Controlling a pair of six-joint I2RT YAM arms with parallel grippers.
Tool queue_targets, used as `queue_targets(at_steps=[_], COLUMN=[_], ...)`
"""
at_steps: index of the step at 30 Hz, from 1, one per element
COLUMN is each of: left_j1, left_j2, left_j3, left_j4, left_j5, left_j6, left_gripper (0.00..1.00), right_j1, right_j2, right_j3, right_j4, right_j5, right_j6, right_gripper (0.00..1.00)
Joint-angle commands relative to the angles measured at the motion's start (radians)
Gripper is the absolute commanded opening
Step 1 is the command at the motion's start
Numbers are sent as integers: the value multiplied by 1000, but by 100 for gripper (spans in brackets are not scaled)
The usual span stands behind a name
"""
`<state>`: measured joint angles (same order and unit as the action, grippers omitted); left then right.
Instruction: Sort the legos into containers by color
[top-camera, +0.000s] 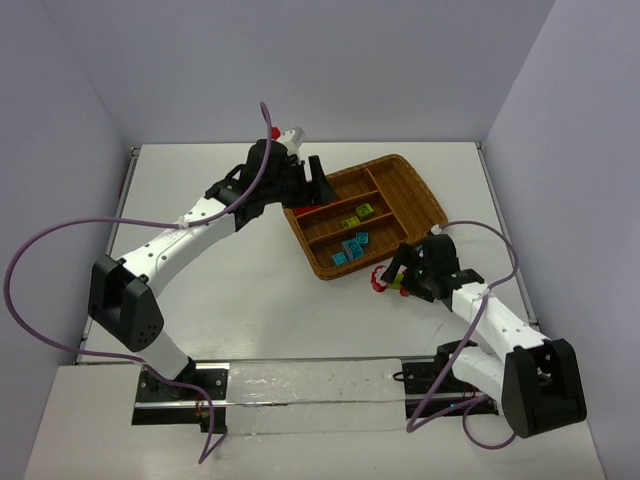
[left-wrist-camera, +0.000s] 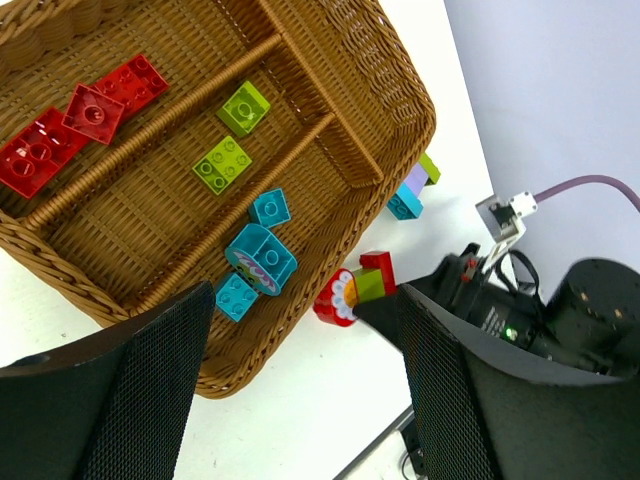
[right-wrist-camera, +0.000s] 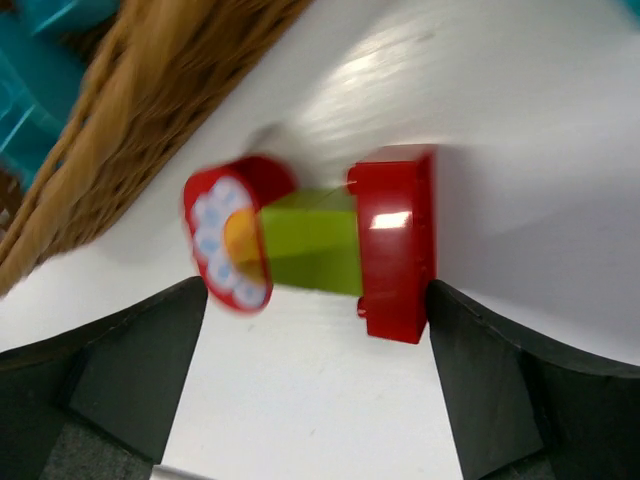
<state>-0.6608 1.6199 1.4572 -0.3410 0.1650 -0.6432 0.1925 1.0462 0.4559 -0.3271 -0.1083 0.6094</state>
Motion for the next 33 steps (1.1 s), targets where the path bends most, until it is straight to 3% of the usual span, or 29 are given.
queue_targets(at_steps=[1,7,11,13,20,29,33], left_j1=[-16,-29,-31,-34,-43,-48,-51], left_j2=[8,17,18,21,41,61,70], left_j3=[57,72,73,78,103,125,132], left_j4=[25,16,14,13,5,1,-2], left_j5=[4,-2,-3,2,-1,6,7], left_j6=[2,3,4,6,8,8,10], left_gripper=[80,80,80,80,80,80,80], right_j1=[31,38,51,63,115,137,139], right_j2=[-81,-109,-108,-101,-63,-37,-10], right_j3=[-19,-20,-22,-17,1,7,19], right_j4=[-6,-36,-38,-44,-66,-63,-61], right_j5=[11,105,106,127,168,192,229], right_j6=[18,65,72,75,93,93,90], right_gripper=[92,74,68,59,48,46,52])
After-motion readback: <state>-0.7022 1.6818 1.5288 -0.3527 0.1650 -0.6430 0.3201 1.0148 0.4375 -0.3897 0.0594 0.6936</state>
